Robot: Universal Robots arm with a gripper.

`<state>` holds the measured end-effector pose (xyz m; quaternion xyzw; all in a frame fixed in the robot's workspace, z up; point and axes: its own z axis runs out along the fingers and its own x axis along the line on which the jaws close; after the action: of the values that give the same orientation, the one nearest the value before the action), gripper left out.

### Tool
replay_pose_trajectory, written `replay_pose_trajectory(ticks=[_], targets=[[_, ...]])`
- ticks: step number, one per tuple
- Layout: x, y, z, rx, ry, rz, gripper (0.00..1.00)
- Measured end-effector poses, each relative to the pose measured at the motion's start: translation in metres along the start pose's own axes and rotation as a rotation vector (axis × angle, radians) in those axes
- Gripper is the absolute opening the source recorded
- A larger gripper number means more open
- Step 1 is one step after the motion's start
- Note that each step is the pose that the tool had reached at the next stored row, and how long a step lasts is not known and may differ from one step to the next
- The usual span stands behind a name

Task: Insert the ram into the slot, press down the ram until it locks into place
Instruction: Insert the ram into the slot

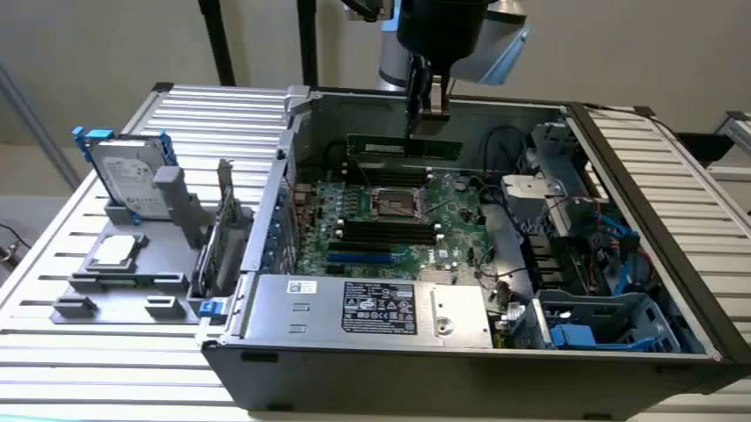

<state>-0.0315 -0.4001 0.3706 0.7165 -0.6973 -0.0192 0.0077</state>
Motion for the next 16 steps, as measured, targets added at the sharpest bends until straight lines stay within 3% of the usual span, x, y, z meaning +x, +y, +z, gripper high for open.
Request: replay_pose_trajectory(ticks=[16], targets=[[0.0,0.0,-0.0001,0.0,-0.0001,0.0,0.13]])
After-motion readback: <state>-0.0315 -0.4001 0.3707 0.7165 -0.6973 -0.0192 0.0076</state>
